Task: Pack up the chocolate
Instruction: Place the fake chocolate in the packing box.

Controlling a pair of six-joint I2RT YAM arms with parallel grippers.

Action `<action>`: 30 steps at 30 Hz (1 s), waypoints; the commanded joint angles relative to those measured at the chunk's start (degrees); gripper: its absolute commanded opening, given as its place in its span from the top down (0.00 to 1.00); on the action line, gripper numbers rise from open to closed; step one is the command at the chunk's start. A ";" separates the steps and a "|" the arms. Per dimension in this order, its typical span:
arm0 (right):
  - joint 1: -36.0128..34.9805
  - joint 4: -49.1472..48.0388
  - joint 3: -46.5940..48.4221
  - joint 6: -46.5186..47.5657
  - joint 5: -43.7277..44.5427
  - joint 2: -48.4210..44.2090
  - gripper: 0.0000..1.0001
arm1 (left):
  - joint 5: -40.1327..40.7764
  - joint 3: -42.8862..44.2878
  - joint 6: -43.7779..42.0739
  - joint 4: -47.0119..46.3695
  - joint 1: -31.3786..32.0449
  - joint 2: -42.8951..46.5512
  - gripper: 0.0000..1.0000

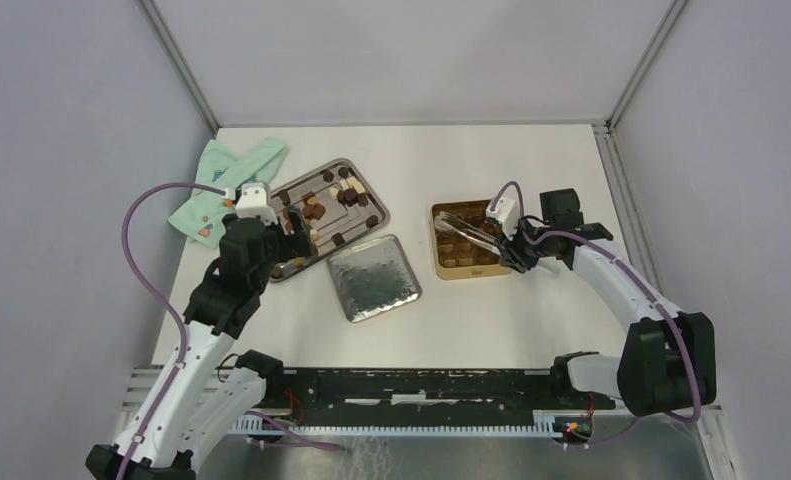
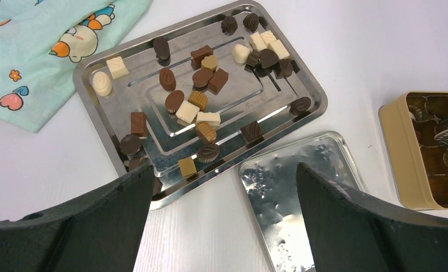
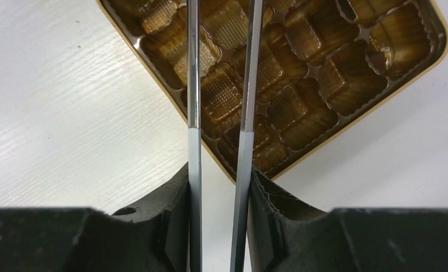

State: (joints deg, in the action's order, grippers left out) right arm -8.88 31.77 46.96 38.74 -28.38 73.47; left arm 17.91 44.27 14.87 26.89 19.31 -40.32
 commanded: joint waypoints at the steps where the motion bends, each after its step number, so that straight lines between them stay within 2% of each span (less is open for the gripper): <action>1: -0.32 -2.41 1.67 1.60 -6.52 -3.23 0.62 | -0.22 0.29 -2.84 -2.28 -0.28 1.26 0.00; 7: -4.05 -1.89 6.41 3.17 -6.34 -2.63 0.63 | -0.33 0.25 -2.81 -2.49 -0.25 2.45 0.00; 12: -14.89 1.90 15.79 3.46 1.19 3.11 0.63 | 0.20 0.13 -2.61 -2.63 -0.23 4.04 0.00; 21: -30.25 6.98 36.27 1.72 12.61 21.90 0.63 | 2.68 -0.32 -2.34 -3.17 -0.24 7.60 0.00; 30: -35.43 11.23 55.44 -0.87 16.81 40.87 0.63 | 4.52 -0.81 -2.05 -3.96 -0.24 10.44 0.00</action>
State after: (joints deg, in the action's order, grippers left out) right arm -43.53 41.06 94.39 39.75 -14.74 109.58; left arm 20.80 43.75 14.87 25.98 19.31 -31.03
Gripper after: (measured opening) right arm 0.378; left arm 0.994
